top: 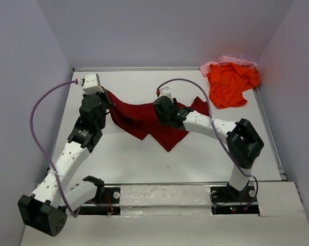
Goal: Fold and stack the t-shirts
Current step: Flatten the tshirt out
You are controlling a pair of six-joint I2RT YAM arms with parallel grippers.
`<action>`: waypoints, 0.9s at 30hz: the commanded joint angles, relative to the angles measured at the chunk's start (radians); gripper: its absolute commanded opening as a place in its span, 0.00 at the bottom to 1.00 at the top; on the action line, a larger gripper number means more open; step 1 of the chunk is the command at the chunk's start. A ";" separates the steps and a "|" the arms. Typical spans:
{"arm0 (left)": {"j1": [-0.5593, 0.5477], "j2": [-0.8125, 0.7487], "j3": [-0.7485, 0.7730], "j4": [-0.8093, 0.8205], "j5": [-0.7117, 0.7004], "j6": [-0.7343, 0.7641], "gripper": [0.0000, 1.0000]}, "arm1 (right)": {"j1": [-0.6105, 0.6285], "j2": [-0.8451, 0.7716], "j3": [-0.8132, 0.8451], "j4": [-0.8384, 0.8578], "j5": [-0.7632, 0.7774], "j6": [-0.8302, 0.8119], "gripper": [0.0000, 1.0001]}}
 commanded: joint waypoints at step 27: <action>0.007 -0.014 0.002 0.046 0.007 -0.005 0.00 | 0.149 0.154 0.045 -0.005 -0.057 0.093 0.52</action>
